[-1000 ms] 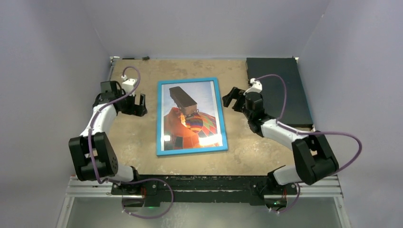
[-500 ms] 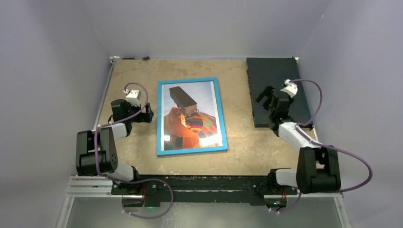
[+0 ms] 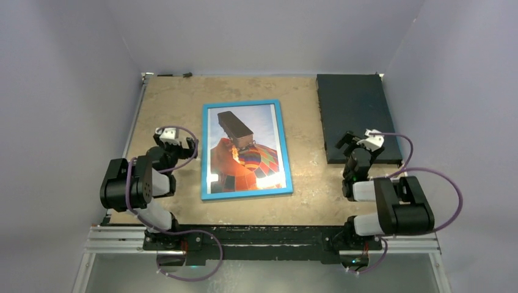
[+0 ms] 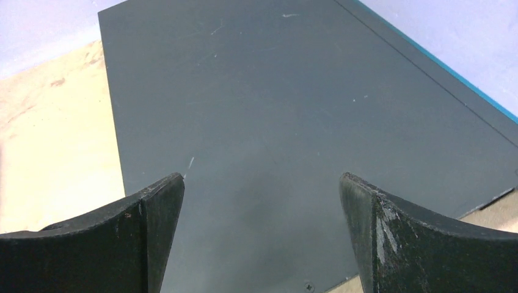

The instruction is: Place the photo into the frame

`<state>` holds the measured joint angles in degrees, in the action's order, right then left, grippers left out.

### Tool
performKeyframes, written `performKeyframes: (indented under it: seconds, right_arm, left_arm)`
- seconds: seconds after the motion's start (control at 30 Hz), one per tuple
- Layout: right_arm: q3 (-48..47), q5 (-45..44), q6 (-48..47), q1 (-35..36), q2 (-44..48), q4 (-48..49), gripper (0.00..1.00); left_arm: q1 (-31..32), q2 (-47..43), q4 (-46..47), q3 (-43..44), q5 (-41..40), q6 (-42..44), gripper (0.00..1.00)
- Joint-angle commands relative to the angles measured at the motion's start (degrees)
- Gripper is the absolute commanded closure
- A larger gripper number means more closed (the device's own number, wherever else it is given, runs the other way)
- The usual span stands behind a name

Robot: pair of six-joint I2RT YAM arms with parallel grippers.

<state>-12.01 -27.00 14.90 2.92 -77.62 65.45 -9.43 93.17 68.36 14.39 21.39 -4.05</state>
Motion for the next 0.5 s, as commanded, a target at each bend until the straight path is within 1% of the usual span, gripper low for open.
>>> performKeyframes:
  seconds: [0.0,0.03,0.07,0.1,0.13,0.17,0.2,0.23,0.27,0.3,0.37,0.43,0.47]
  right_arm:
    - [0.9,1.1,-8.2,0.0,-6.3,24.5,0.01]
    - [0.5,4.2,-9.8,0.0,-7.3,24.9,0.01]
    - [0.3,8.5,-10.7,0.1,-8.0,23.1,0.01]
    - [1.2,11.0,-12.2,0.2,-10.1,26.9,0.01]
    - [2.3,11.4,-13.9,0.7,-13.2,33.6,0.01]
    - [1.7,8.8,-13.3,1.3,-11.8,30.9,0.01]
    - [-0.4,7.5,-10.7,1.4,-10.4,23.3,0.01]
    - [-2.7,5.8,-12.0,1.4,-12.1,22.5,0.01]
    - [-3.3,6.4,-11.5,1.4,-11.3,19.0,0.01]
    - [-2.9,6.3,-11.3,1.4,-11.4,19.7,0.01]
    - [-2.3,5.3,-12.2,1.4,-12.4,23.9,0.01]
    - [-2.6,5.1,-11.9,1.4,-11.9,22.0,0.01]
    - [-2.5,5.2,-12.0,1.4,-12.2,22.9,0.01]
  left_arm:
    - [4.9,1.9,17.6,-5.4,-9.7,1.4,0.0]
    - [5.5,4.4,21.9,-5.7,-10.9,0.7,0.0]
    - [5.7,3.4,17.0,-4.6,-11.4,1.3,0.0]
    - [6.3,0.8,7.3,-1.4,-11.7,2.8,0.0]
    - [7.0,1.8,3.6,1.2,-14.0,2.8,0.0]
    - [7.6,2.8,7.0,0.7,-14.7,2.5,0.0]
    - [7.7,1.6,6.1,0.6,-14.2,2.8,0.0]
    - [7.8,2.3,7.2,0.3,-14.3,2.7,0.0]
    - [7.8,1.7,6.1,0.4,-14.4,2.9,0.0]
    - [7.8,1.2,4.2,0.7,-14.6,3.1,0.0]
    - [7.7,2.1,6.2,0.5,-14.5,2.8,0.0]
    - [7.8,1.6,5.2,0.7,-14.5,3.0,0.0]
    - [7.7,1.5,4.6,0.7,-14.6,3.1,0.0]
